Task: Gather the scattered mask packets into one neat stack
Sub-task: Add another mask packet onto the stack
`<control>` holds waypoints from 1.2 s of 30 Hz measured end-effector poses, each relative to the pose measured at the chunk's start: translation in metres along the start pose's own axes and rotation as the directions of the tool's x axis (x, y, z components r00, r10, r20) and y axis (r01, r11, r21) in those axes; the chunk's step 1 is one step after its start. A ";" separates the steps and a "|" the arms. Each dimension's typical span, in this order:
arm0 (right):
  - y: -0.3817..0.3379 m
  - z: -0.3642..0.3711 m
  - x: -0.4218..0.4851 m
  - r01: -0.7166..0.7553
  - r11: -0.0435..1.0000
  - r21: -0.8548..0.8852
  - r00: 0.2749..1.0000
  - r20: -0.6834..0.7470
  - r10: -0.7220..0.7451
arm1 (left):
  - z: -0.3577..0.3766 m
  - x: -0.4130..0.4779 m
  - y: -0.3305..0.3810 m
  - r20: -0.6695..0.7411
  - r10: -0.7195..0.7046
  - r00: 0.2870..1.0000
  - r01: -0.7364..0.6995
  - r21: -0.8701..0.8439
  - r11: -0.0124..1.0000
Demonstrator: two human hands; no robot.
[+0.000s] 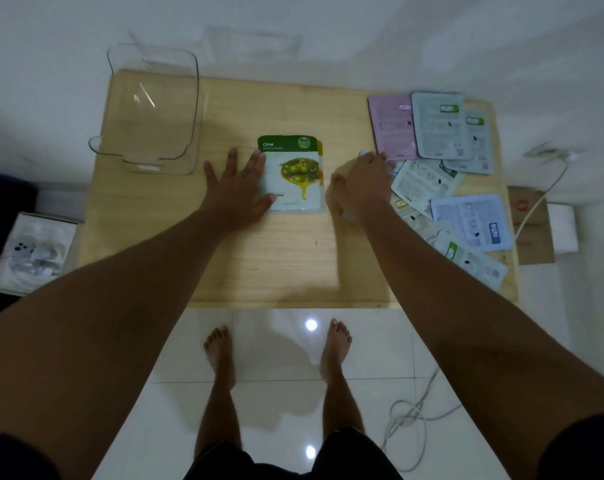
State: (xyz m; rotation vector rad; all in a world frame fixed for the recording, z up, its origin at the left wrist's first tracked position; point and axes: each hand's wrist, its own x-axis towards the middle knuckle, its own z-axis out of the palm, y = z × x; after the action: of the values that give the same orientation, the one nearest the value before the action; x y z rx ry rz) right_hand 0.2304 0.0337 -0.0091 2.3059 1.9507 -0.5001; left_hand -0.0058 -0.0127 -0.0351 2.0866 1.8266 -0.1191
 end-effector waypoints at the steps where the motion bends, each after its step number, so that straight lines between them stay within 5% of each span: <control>1: 0.003 0.002 0.000 0.005 1.000 0.003 1.000 0.009 -0.005 | 0.000 0.000 0.000 -0.003 -0.002 1.000 0.002 -0.001 1.000; 10: 0.016 0.007 -0.015 0.179 0.983 0.043 0.981 -0.081 -0.175 | 0.006 -0.005 -0.003 -0.041 0.042 0.998 -0.041 0.011 0.999; 15: 0.012 -0.021 -0.027 0.287 0.869 0.403 0.936 -0.310 -0.165 | 0.007 -0.004 -0.004 -0.026 0.030 0.999 -0.030 -0.009 1.000; 21: -0.014 -0.075 -0.031 0.419 0.770 0.482 0.829 -0.548 -0.108 | 0.008 -0.002 -0.004 -0.029 0.022 0.999 -0.023 -0.010 1.000; 27: -0.042 -0.054 -0.025 0.315 0.749 0.583 0.904 -0.424 -0.050 | 0.010 -0.005 -0.006 -0.097 0.023 0.995 -0.033 -0.101 0.994; 31: -0.046 -0.013 -0.019 0.282 0.798 0.532 0.954 -0.245 -0.173 | 0.012 -0.004 -0.005 -0.120 0.028 0.992 -0.045 -0.142 0.989; 36: -0.051 0.027 -0.015 0.472 0.880 0.051 0.881 0.018 -0.473 | 0.015 -0.001 -0.006 -0.106 0.025 0.994 -0.030 -0.049 0.998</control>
State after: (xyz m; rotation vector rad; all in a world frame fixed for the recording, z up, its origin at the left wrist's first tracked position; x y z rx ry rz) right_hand 0.1731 0.0220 -0.0231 1.8098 2.5153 -0.6115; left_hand -0.0093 -0.0182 -0.0497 2.1188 1.8398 0.0454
